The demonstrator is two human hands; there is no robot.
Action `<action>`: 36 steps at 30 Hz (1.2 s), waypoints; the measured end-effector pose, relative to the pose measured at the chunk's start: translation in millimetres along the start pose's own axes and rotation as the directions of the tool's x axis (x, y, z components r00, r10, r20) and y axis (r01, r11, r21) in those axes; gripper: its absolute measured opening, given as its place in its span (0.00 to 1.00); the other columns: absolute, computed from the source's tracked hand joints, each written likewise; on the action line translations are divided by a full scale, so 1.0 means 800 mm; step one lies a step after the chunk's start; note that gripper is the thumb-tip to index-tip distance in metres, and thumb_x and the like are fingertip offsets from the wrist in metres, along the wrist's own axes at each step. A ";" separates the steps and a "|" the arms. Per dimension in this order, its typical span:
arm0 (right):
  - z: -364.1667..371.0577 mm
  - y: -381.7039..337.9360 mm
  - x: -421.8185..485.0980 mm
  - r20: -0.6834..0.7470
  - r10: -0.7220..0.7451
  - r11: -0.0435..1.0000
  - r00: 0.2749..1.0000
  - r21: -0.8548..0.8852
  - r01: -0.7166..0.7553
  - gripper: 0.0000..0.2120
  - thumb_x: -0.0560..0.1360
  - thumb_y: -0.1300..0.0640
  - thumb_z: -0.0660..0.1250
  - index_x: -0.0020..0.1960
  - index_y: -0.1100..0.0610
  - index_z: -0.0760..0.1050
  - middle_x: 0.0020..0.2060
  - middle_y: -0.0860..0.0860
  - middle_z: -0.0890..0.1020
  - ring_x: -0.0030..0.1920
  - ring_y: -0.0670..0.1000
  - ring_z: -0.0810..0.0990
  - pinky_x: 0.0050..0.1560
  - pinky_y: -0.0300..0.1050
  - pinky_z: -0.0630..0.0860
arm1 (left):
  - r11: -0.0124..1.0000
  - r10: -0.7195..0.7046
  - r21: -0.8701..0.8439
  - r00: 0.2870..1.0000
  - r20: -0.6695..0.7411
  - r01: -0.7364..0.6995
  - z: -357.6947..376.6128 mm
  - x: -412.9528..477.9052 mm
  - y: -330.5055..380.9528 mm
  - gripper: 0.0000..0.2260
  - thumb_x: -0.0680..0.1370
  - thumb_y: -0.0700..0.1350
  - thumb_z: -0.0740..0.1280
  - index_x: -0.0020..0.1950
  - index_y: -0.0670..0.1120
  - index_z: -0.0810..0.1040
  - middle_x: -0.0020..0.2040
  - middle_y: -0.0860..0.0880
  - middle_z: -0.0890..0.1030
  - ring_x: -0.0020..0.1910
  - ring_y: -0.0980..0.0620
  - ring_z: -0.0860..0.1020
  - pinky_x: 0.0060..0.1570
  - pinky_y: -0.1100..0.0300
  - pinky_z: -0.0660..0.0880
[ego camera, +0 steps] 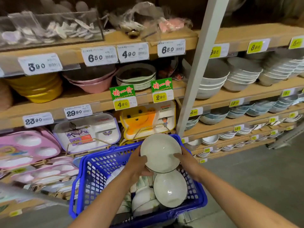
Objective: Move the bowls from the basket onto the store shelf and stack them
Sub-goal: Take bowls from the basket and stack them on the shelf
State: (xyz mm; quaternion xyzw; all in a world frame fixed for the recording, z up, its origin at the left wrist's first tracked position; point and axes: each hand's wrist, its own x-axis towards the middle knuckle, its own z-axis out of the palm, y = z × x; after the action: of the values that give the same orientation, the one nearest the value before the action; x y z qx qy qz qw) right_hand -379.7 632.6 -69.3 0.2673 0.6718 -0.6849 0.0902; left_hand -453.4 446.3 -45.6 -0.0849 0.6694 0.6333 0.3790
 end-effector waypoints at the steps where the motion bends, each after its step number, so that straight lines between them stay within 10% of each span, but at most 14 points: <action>1: 0.005 -0.017 -0.006 -0.020 -0.050 0.988 0.999 0.143 0.053 0.21 0.78 0.62 0.59 0.70 0.50 0.69 0.60 0.53 0.79 0.60 0.55 0.77 0.59 0.54 0.78 | 1.000 0.017 -0.008 1.000 0.008 -0.017 -0.001 -0.006 0.016 0.25 0.76 0.30 0.55 0.64 0.56 0.69 0.52 0.51 0.77 0.44 0.40 0.81 0.30 0.52 0.81; 6: 0.027 -0.107 -0.028 -0.164 -0.193 0.841 0.967 0.480 0.249 0.27 0.69 0.64 0.58 0.66 0.53 0.74 0.60 0.59 0.79 0.61 0.63 0.76 0.60 0.61 0.75 | 0.993 0.111 -0.046 0.991 0.068 -0.108 0.001 -0.042 0.090 0.26 0.75 0.31 0.55 0.64 0.58 0.69 0.54 0.52 0.75 0.50 0.36 0.81 0.32 0.51 0.81; 11: 0.027 -0.171 -0.053 -0.290 -0.179 0.754 0.940 0.574 0.320 0.26 0.68 0.66 0.55 0.61 0.52 0.78 0.54 0.56 0.83 0.54 0.59 0.79 0.38 0.46 0.80 | 0.955 0.266 0.109 0.958 0.107 -0.277 0.003 -0.078 0.149 0.21 0.77 0.40 0.59 0.65 0.60 0.66 0.51 0.49 0.82 0.40 0.47 0.85 0.36 0.54 0.82; 14: 0.017 -0.204 -0.072 -0.316 -0.197 0.726 0.928 0.589 0.355 0.24 0.68 0.67 0.55 0.55 0.52 0.81 0.46 0.53 0.86 0.50 0.57 0.80 0.32 0.42 0.79 | 0.897 0.395 0.158 0.909 0.134 -0.413 0.010 -0.092 0.172 0.18 0.78 0.45 0.59 0.65 0.62 0.66 0.58 0.56 0.77 0.51 0.54 0.81 0.40 0.55 0.82; 23: -0.050 -0.264 -0.128 -0.347 -0.206 0.759 0.915 0.533 0.373 0.23 0.67 0.67 0.56 0.57 0.57 0.81 0.53 0.61 0.82 0.52 0.65 0.79 0.45 0.53 0.78 | 0.794 0.607 -0.041 0.786 0.118 -0.607 0.081 -0.119 0.225 0.15 0.74 0.49 0.62 0.58 0.61 0.79 0.56 0.54 0.81 0.55 0.51 0.77 0.45 0.56 0.73; 36: -0.245 -0.295 -0.192 -0.411 -0.298 0.707 0.861 0.511 0.489 0.17 0.71 0.61 0.60 0.56 0.56 0.80 0.53 0.58 0.83 0.56 0.62 0.79 0.53 0.54 0.77 | 0.721 0.563 -0.362 0.804 -0.192 -0.591 0.328 -0.153 0.249 0.11 0.74 0.39 0.56 0.42 0.47 0.78 0.46 0.45 0.81 0.43 0.45 0.77 0.39 0.54 0.72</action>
State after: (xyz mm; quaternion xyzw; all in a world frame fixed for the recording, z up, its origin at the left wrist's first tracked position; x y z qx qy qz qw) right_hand -316.5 805.4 220.6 0.2305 0.4671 -0.8158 -0.2515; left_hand -381.6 677.9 209.3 0.0298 0.5290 0.8404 0.1137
